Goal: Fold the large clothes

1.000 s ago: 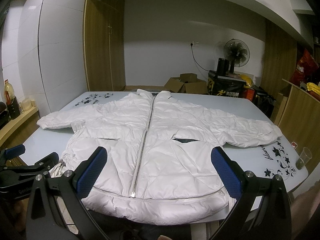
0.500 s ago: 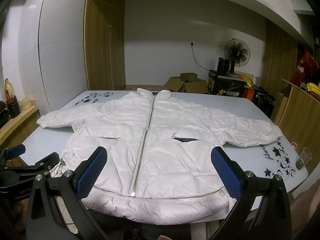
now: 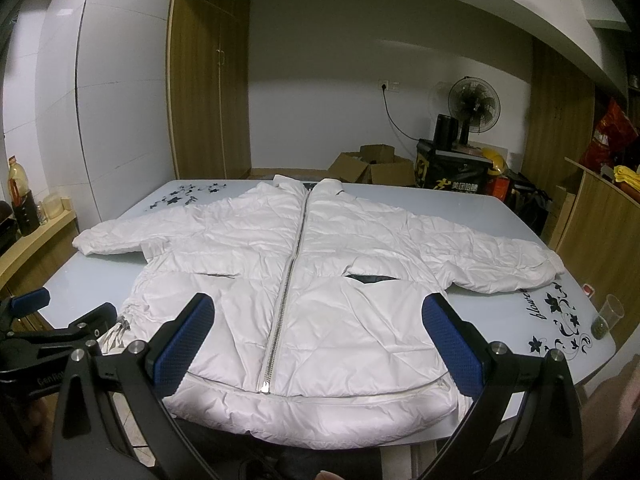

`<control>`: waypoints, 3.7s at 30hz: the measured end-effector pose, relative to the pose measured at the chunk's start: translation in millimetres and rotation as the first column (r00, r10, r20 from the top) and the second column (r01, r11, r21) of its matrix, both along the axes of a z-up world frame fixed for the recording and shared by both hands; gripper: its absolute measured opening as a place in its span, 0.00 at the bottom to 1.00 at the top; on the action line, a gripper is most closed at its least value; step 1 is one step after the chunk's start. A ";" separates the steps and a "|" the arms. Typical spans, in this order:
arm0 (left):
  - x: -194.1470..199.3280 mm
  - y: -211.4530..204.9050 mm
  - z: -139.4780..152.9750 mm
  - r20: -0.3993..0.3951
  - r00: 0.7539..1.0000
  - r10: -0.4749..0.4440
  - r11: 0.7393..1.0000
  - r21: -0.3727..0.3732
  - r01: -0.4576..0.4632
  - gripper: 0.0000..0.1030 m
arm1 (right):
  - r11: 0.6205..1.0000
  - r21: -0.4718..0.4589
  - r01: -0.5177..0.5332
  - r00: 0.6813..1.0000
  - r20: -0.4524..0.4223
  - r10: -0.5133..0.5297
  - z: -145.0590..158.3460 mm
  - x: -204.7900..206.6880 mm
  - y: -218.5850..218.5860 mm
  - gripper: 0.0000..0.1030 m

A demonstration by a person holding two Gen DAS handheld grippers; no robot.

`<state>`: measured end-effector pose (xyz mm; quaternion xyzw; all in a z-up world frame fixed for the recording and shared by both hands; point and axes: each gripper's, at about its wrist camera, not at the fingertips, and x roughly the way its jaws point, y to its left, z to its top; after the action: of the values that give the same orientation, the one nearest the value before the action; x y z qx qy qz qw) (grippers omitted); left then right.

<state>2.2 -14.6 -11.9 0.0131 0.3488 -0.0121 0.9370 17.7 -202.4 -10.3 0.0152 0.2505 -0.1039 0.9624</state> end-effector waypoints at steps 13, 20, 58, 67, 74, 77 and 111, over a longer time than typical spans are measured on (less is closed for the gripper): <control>2.0 3.5 -1.8 -0.006 1.000 0.002 1.000 -0.003 -0.002 1.00 | 1.000 0.000 0.000 1.000 -0.004 0.000 -0.1 1.5 -0.8 1.00; 4.9 4.0 -2.5 -0.017 1.000 0.002 1.000 -0.007 -0.002 1.00 | 1.000 -0.001 -0.001 1.000 -0.005 0.001 -0.3 1.4 -0.6 1.00; 348.3 350.6 -173.8 -0.401 0.876 0.269 0.409 -0.776 -0.480 0.99 | 0.987 0.080 0.139 0.929 -0.355 -0.102 -105.6 107.6 -60.0 1.00; 373.8 378.4 -173.5 -0.368 0.891 0.264 0.390 -0.804 -0.448 0.98 | 0.990 0.071 0.120 0.927 -0.364 -0.086 -108.2 116.5 -50.0 1.00; 375.6 403.9 -168.0 -0.338 0.869 0.362 0.420 -0.773 -0.476 0.98 | 0.991 0.065 0.121 0.929 -0.359 -0.090 -105.4 115.1 -47.7 1.00; 381.2 403.3 -167.3 -0.350 0.867 0.355 0.457 -0.744 -0.487 0.78 | 0.991 0.062 0.121 0.930 -0.357 -0.091 -104.4 115.3 -46.3 1.00; 351.8 203.0 72.3 0.226 0.973 0.053 0.949 -0.315 0.022 0.11 | 0.965 0.217 -0.149 0.734 -0.630 0.254 -173.3 492.7 164.5 0.24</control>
<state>353.9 188.4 60.4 -0.1381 0.2306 -0.0585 0.9614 510.3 -38.0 -183.6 0.0239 0.5770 0.0219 0.8161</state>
